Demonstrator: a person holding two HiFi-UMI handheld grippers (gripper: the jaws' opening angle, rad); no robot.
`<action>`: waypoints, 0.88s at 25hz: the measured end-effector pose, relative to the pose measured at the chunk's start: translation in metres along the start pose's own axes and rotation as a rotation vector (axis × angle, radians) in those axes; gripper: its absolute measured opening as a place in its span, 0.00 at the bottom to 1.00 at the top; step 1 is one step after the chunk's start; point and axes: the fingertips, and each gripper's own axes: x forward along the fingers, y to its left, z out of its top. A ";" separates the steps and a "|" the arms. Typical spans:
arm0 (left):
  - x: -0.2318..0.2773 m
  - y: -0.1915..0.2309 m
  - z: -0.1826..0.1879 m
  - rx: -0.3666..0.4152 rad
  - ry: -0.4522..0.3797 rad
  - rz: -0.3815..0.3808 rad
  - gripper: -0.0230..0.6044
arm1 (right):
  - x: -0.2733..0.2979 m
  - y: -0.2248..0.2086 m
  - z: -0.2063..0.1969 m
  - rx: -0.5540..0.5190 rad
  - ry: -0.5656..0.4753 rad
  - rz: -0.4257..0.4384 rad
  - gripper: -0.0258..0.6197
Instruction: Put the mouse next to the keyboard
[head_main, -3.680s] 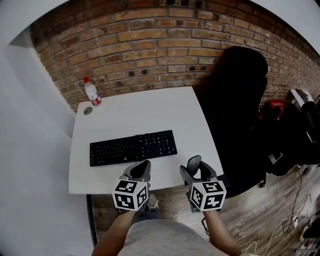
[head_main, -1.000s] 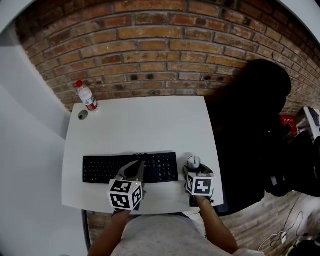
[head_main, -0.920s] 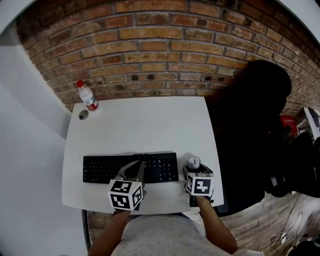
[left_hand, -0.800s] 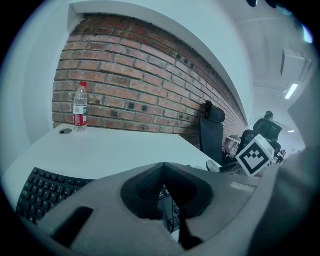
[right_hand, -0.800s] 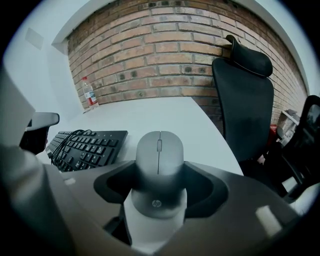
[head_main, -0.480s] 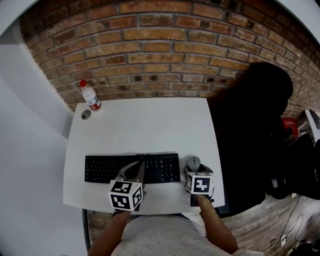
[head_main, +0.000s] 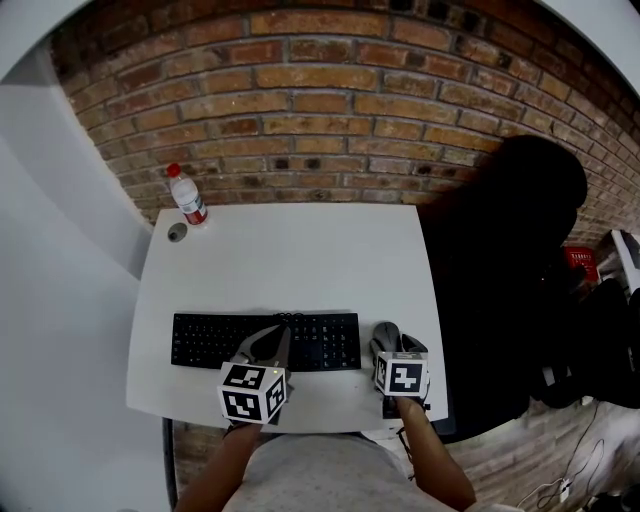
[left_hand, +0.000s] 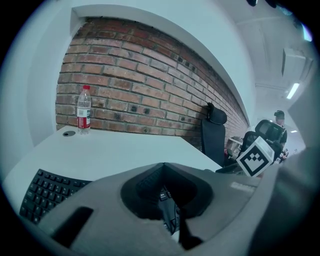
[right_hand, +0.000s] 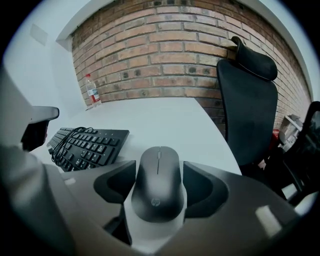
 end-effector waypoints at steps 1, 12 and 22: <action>0.000 0.000 0.001 0.002 -0.003 0.001 0.02 | -0.003 0.000 0.005 -0.003 -0.017 0.004 0.51; -0.008 -0.003 0.032 0.024 -0.066 0.012 0.02 | -0.054 0.022 0.074 -0.049 -0.230 0.118 0.29; -0.019 -0.008 0.054 0.040 -0.121 0.016 0.02 | -0.110 0.045 0.128 -0.095 -0.438 0.171 0.11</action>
